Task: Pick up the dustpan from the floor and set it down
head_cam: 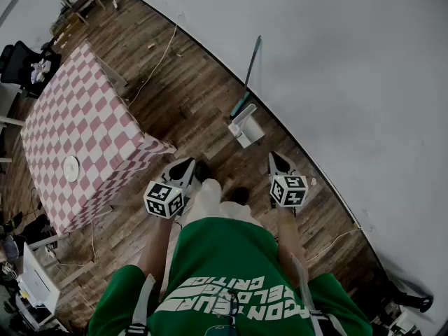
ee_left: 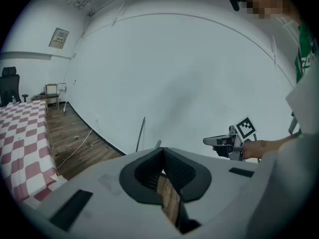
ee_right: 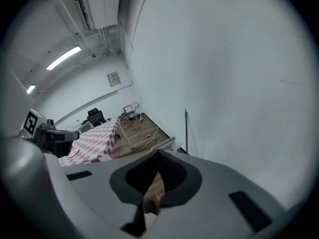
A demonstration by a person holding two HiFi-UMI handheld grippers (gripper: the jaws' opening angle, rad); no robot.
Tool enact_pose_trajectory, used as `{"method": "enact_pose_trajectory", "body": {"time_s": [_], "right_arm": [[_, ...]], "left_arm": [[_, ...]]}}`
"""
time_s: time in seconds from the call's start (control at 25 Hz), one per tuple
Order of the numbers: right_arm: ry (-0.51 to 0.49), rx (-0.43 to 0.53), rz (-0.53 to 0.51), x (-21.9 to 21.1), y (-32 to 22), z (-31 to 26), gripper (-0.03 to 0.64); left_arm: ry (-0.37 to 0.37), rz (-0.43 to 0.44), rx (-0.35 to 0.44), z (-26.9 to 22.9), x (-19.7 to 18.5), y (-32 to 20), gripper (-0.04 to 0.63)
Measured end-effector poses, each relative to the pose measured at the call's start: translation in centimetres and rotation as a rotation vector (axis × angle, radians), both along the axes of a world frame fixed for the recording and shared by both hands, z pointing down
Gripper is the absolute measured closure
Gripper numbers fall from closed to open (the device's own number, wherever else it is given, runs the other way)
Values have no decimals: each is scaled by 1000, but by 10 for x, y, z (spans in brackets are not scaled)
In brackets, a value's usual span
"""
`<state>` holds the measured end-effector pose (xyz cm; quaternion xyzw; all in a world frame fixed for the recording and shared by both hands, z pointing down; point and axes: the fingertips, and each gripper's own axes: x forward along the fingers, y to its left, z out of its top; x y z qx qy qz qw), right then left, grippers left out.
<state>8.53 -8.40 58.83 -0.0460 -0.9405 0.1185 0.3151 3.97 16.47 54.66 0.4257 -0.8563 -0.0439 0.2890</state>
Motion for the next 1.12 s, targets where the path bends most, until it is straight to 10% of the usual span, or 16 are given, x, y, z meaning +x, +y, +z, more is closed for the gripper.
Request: {"method": "enact_pose_trajectory", "body": {"time_s": [1.12], "right_arm": [[189,56,190,-135,8,58,606]], "left_arm": [[10,178,19,10,-120,-14,591]]}}
